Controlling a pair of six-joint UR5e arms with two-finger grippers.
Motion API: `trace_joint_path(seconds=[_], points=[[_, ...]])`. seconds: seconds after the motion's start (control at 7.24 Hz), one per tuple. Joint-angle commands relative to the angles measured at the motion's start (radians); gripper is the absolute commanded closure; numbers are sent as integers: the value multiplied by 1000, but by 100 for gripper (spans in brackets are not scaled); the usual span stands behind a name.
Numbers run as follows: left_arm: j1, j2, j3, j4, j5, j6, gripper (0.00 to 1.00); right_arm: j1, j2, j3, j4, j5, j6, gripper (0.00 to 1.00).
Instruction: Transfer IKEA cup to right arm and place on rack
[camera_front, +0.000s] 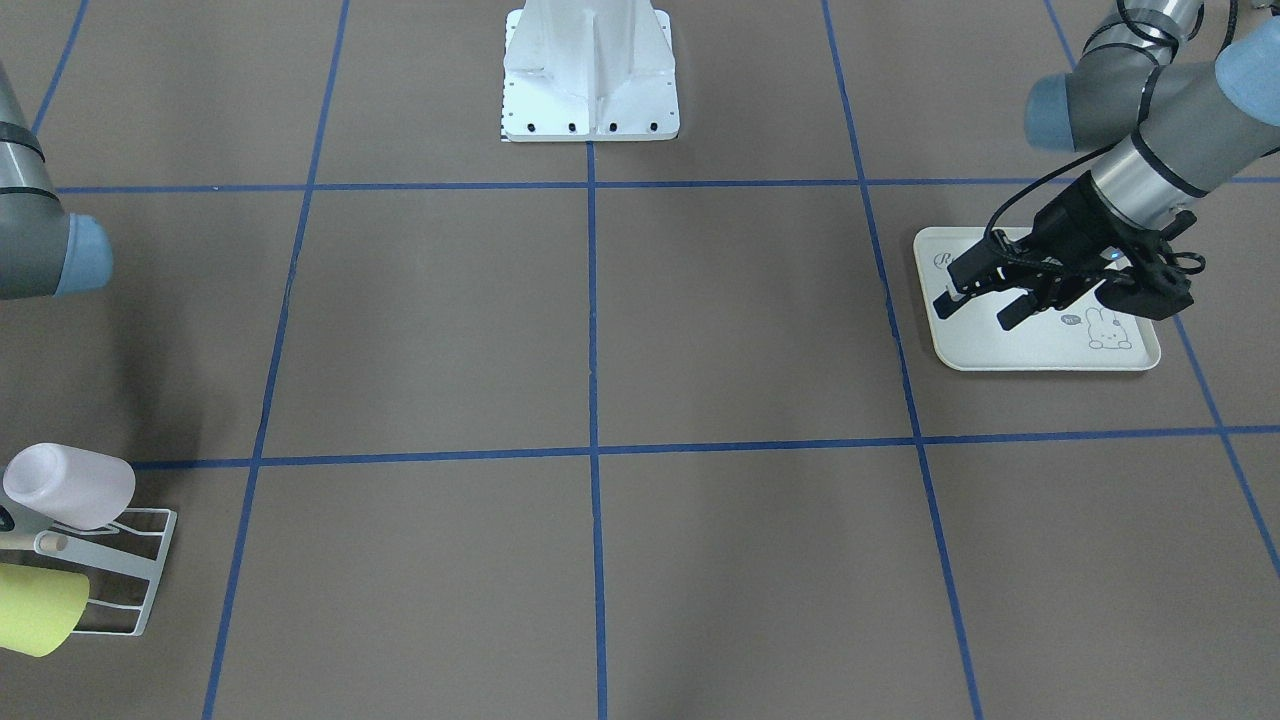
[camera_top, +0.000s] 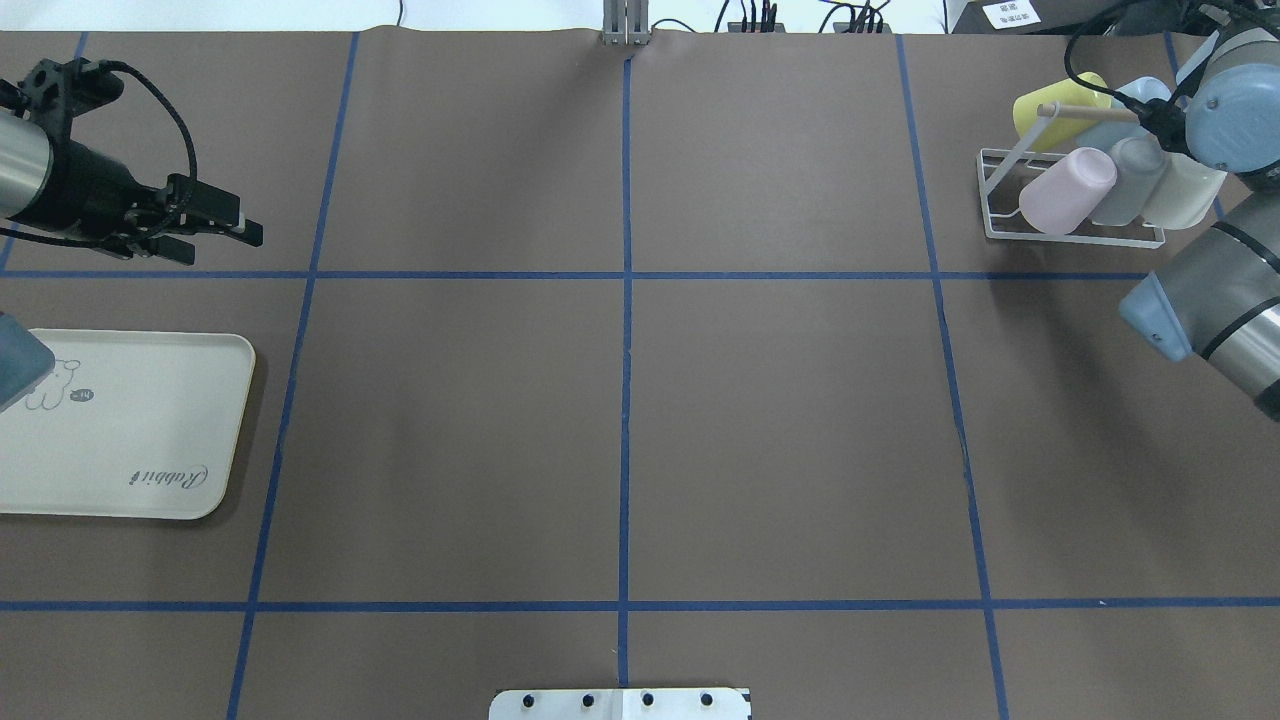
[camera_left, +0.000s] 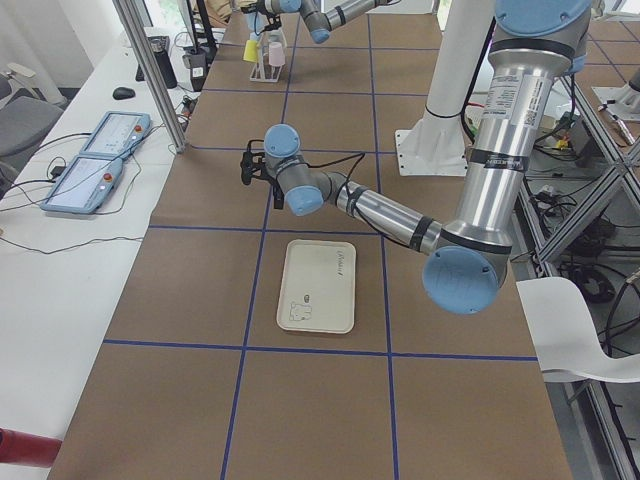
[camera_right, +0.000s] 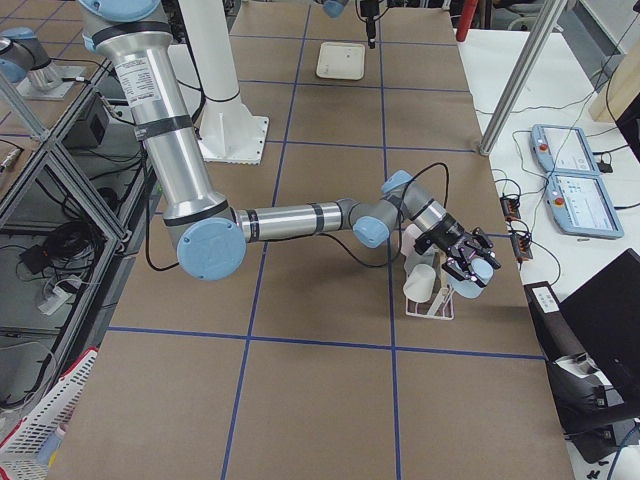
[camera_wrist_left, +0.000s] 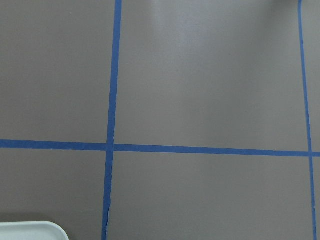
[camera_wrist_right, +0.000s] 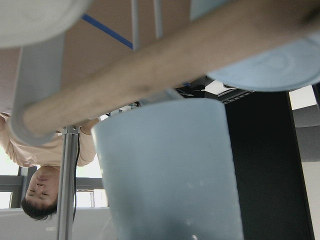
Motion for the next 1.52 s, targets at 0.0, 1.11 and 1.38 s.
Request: trace_joint_path(seconds=[0.0, 1.11, 1.38], points=[[0, 0, 0, -1, 0, 0, 0, -4, 0, -1, 0, -3, 1, 90], [2, 0, 2, -1, 0, 0, 0, -19, -6, -10, 0, -6, 0, 5], [2, 0, 2, -1, 0, -2, 0, -19, -6, -10, 2, -6, 0, 2]])
